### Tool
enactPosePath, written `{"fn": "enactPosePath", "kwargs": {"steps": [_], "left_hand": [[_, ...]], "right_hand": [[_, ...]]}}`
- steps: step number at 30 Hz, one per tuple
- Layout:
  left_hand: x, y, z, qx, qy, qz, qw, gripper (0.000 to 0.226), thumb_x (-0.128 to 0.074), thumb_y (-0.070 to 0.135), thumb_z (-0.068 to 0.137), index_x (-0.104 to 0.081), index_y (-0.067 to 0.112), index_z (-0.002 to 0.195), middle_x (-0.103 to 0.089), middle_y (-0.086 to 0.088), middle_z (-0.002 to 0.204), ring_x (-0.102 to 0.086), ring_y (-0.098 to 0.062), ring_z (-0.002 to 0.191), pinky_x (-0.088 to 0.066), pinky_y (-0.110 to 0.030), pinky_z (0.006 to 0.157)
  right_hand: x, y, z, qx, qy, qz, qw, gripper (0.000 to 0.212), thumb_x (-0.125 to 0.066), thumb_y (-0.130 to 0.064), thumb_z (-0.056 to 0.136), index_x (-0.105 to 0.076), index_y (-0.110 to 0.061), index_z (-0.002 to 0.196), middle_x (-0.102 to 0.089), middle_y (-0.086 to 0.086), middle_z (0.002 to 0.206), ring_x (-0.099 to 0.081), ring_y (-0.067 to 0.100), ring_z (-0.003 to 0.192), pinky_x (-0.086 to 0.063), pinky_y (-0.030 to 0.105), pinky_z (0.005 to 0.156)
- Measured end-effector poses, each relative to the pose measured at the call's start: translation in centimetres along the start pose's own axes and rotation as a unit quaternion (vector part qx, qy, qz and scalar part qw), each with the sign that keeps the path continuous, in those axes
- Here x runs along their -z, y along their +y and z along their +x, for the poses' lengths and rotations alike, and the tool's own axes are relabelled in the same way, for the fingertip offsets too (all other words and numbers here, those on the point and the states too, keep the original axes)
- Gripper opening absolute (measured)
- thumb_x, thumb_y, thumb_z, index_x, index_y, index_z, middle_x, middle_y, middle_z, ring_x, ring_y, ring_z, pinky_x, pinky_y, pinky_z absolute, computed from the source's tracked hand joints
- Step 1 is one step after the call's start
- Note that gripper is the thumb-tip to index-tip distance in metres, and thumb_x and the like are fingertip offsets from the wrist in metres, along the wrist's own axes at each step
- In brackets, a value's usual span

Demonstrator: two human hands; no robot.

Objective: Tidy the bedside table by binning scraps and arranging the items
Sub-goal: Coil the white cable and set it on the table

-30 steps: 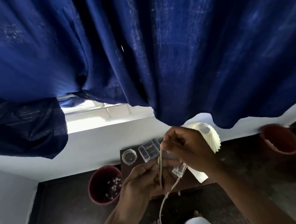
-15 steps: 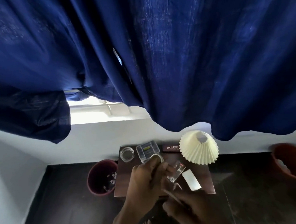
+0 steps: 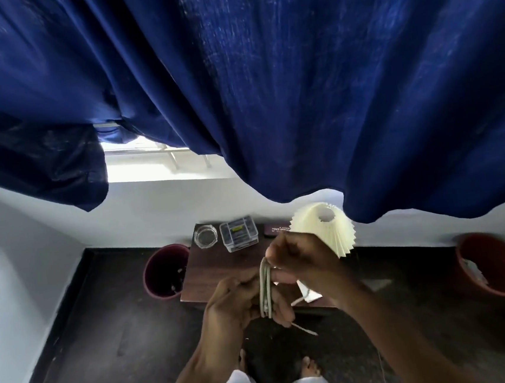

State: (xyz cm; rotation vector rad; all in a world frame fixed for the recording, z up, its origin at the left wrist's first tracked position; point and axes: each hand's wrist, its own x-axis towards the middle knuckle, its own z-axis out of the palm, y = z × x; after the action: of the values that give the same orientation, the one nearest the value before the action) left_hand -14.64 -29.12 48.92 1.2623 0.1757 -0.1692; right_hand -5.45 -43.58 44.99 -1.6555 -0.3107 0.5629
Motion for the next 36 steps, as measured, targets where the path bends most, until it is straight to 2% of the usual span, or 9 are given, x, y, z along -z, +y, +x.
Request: {"fn": "enactPosePath", "kwargs": {"steps": [2,6,9,14,19,25,29,31,36], "left_hand": [[0.5,0.0,-0.2,-0.006,0.007,-0.003,1.0,0.04,-0.044,0.016,0.081,-0.081,0.007,0.093,-0.066,-0.017,0.062,-0.064,-0.026,0.058,-0.056,-0.031,0.064],[1.8,0.0,-0.4,-0.009,0.029,-0.053,0.998,0.044,-0.043,0.02,0.089,-0.076,0.0,0.108,-0.069,-0.023,0.079,-0.065,-0.033,0.07,-0.054,-0.036,0.067],[2.4,0.0,-0.1,-0.022,0.059,-0.001,0.998,0.035,-0.049,0.024,0.1,-0.072,0.003,0.116,-0.074,-0.019,0.091,-0.07,-0.025,0.081,-0.057,-0.031,0.074],[3.6,-1.2,0.2,-0.041,0.05,0.153,0.986,0.03,-0.049,0.017,0.104,-0.065,-0.006,0.093,-0.073,-0.016,0.083,-0.069,-0.026,0.077,-0.056,-0.036,0.072],[3.6,-1.8,-0.6,-0.053,-0.012,0.199,0.978,0.043,-0.042,0.039,0.095,-0.068,0.007,0.083,-0.071,-0.009,0.073,-0.068,-0.024,0.07,-0.057,-0.041,0.072],[4.9,-0.2,-0.7,-0.035,-0.01,0.084,0.996,0.051,-0.033,0.028,0.098,-0.067,-0.007,0.084,-0.068,-0.014,0.063,-0.063,-0.025,0.06,-0.055,-0.038,0.069],[5.8,0.8,-0.6,-0.042,-0.001,0.02,0.999,0.046,-0.036,0.023,0.097,-0.078,0.012,0.084,-0.071,-0.015,0.072,-0.063,-0.03,0.065,-0.059,-0.037,0.066],[6.1,1.1,-0.5,-0.05,0.002,0.002,0.999,0.044,-0.036,0.023,0.099,-0.078,0.016,0.086,-0.071,-0.014,0.075,-0.064,-0.029,0.064,-0.057,-0.037,0.062],[7.3,1.3,0.8,-0.041,0.045,0.056,0.997,0.037,-0.038,0.014,0.106,-0.073,0.004,0.106,-0.071,-0.022,0.087,-0.068,-0.023,0.078,-0.056,-0.028,0.071]], "right_hand": [[-2.1,1.8,-0.4,-0.029,0.01,-0.01,0.999,0.019,-0.063,-0.025,0.094,-0.065,-0.024,0.075,-0.063,-0.013,0.06,-0.054,-0.002,0.057,-0.042,0.023,0.06],[-6.5,3.6,-3.6,-0.021,-0.008,-0.065,0.998,0.051,-0.043,-0.06,0.095,-0.057,-0.022,0.064,-0.051,-0.008,0.048,-0.046,0.002,0.043,-0.037,0.015,0.055],[-7.6,3.0,-6.2,0.021,-0.058,-0.163,0.985,0.047,-0.044,-0.053,0.098,-0.053,-0.023,0.063,-0.053,-0.018,0.048,-0.055,0.0,0.05,-0.037,0.007,0.063],[-5.5,-1.4,-7.1,0.067,-0.066,-0.208,0.974,0.026,-0.055,-0.046,0.097,-0.073,-0.028,0.103,-0.066,-0.019,0.069,-0.064,0.0,0.066,-0.049,0.017,0.064],[-2.4,-6.9,-4.3,0.081,-0.008,-0.361,0.929,0.033,-0.061,-0.057,0.087,-0.064,-0.027,0.072,-0.058,-0.013,0.055,-0.054,0.003,0.054,-0.037,0.017,0.052],[-2.0,-4.0,1.4,0.043,0.009,-0.177,0.983,0.021,-0.075,-0.04,0.082,-0.068,-0.021,0.078,-0.071,0.004,0.073,-0.061,0.011,0.066,-0.047,0.03,0.064],[-7.3,1.2,0.6,-0.035,-0.003,-0.013,0.999,0.03,-0.06,-0.043,0.093,-0.066,-0.018,0.078,-0.06,0.005,0.066,-0.054,0.006,0.055,-0.042,0.026,0.059],[-9.9,2.4,-1.4,-0.033,-0.028,-0.046,0.998,0.055,-0.047,-0.055,0.096,-0.059,-0.004,0.079,-0.055,0.009,0.061,-0.047,0.007,0.047,-0.039,0.02,0.052],[-11.5,1.3,-5.9,0.014,-0.05,-0.196,0.979,0.03,-0.05,-0.037,0.101,-0.059,-0.017,0.08,-0.054,-0.011,0.06,-0.057,0.006,0.058,-0.04,0.012,0.06]]}}
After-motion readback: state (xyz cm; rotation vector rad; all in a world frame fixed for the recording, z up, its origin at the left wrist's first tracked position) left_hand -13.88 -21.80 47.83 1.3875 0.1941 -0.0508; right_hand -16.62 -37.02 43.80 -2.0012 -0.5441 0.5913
